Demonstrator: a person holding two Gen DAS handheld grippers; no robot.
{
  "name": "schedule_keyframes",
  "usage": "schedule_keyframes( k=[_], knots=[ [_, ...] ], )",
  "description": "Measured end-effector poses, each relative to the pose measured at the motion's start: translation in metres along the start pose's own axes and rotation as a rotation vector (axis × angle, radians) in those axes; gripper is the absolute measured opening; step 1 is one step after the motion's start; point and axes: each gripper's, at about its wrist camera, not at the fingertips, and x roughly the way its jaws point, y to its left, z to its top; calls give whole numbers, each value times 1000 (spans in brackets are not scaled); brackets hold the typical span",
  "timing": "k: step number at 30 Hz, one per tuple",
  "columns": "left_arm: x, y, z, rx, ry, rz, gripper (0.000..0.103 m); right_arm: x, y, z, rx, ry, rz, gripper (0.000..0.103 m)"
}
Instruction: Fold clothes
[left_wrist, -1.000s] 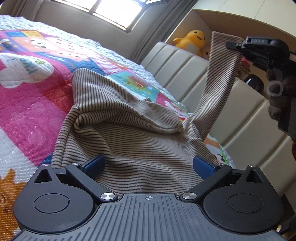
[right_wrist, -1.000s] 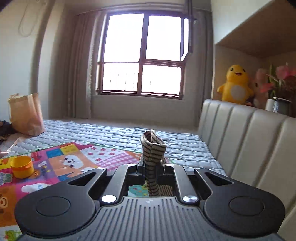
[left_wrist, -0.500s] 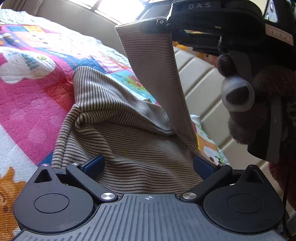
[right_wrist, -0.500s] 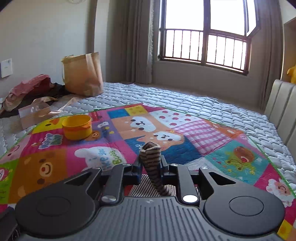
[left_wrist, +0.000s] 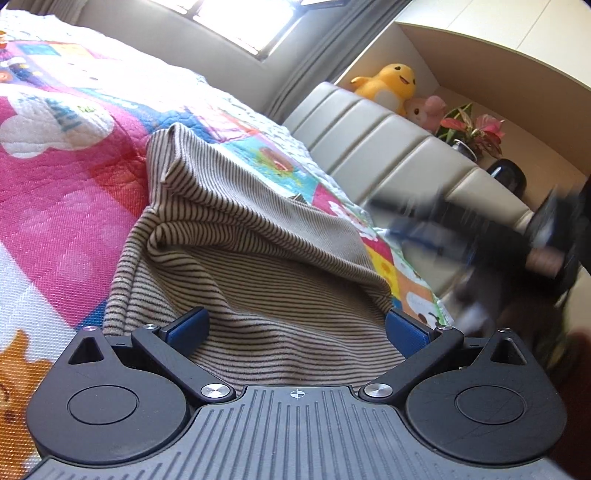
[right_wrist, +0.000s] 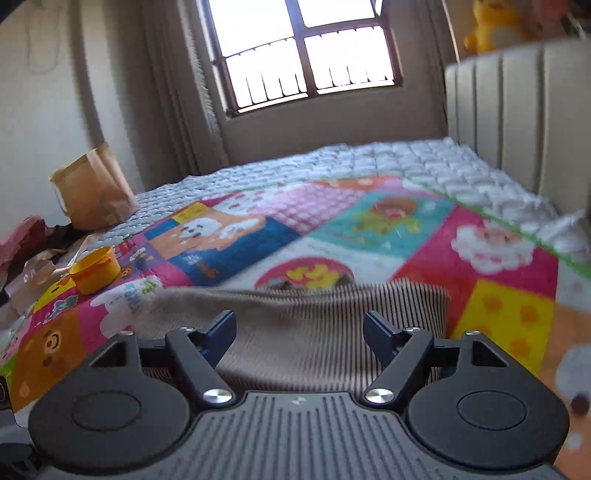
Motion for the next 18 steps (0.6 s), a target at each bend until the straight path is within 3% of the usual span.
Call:
schedule_keyframes(
  k=[3, 5, 7, 9, 16, 18],
  knots=[
    [0, -6, 8, 23, 38, 14, 103, 10, -19, -28, 63, 12, 8, 79],
    [-1, -19, 21, 102, 36, 33, 103, 16, -32, -47, 104, 20, 13, 82],
    [-1, -35, 36, 189, 11, 54, 103, 20, -38, -57, 119, 24, 25, 89],
    [14, -35, 46, 191, 7, 93, 103, 21, -36, -58, 100, 29, 59, 102],
    [79, -14, 74, 132, 53, 247, 103, 16, -43, -56, 151, 11, 118, 103],
    [83, -11, 65, 193, 28, 256, 103, 16, -46, -56, 163, 9, 133, 103]
  ],
)
